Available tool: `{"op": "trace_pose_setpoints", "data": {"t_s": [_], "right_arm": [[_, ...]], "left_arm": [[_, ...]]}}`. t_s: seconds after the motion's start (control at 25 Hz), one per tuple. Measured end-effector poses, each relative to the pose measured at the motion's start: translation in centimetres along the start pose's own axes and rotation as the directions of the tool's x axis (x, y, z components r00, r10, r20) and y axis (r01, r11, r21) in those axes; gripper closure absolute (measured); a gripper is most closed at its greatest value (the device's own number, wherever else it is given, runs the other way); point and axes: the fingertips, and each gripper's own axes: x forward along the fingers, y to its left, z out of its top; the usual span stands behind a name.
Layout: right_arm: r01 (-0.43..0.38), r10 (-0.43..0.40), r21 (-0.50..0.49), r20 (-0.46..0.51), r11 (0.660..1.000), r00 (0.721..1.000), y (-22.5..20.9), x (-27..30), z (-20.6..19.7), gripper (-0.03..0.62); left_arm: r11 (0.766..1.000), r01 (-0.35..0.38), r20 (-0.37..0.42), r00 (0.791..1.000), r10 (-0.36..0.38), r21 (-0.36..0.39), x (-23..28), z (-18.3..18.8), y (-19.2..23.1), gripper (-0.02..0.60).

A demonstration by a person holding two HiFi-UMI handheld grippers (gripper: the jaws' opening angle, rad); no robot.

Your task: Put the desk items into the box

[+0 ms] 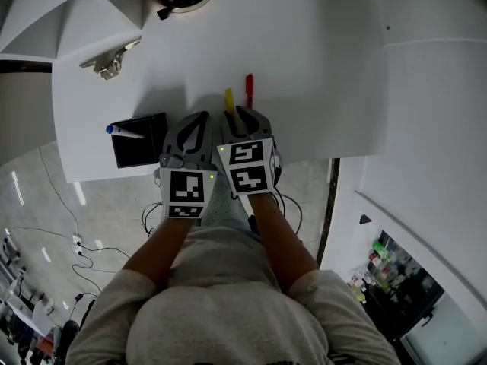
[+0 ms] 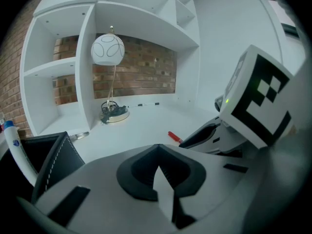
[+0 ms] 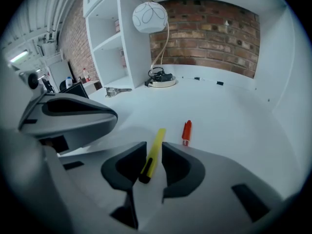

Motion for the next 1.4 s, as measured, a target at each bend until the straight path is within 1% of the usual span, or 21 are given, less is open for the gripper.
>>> {"op": "trace_pose_setpoints", "data": {"t_s": [0.32,0.52,0.6,0.76,0.88,1.12,1.28,1.4], "right_arm": [[-0.001,-0.002,-0.023,-0.096,1.0,0.995,0.0,1.1,-0.4,0.488],[0.002,-0.008,-0.048,-0.115,0.999,0.993,0.2,1.3,-0.4,0.497],[0.001,-0.006,-0.046,-0.118,0.999,0.993,0.4,1.3,-0.4,0.527],[-0.003,-0.001,-0.032,-0.117,0.999,0.993,0.5,1.3,-0.4,0.53],[0.007,-0.009,-0.022,-0.088,1.0,0.996,0.3,1.0,-0.2,0.531],[0.052,-0.052,-0.025,0.012,0.998,0.999,0.1,-0.3,1.3,0.531],[0.085,-0.084,-0.007,0.086,0.996,0.993,-0.1,-1.6,2.4,0.531],[0.102,-0.103,0.018,0.151,0.995,0.983,-0.3,-2.8,3.4,0.531]], "left_arm": [[1.0,-0.001,-0.02,1.0,0.001,-0.01,0.3,-0.3,0.0,0.578],[1.0,0.004,-0.026,1.0,-0.005,-0.013,0.3,-0.6,-0.1,0.578],[1.0,0.006,-0.03,1.0,-0.006,-0.008,0.3,-0.7,-0.1,0.578],[1.0,0.006,-0.036,0.999,-0.007,-0.01,0.2,-0.8,0.0,0.578],[1.0,0.011,-0.034,0.999,-0.011,-0.005,0.1,-0.6,-0.1,0.578],[1.0,0.018,-0.02,1.0,-0.018,-0.003,-0.3,0.0,-0.1,0.578],[1.0,0.025,-0.01,1.0,-0.025,0.007,-0.7,0.7,-0.2,0.577],[1.0,0.028,0.004,1.0,-0.028,0.007,-1.2,1.4,-0.3,0.578]]}}
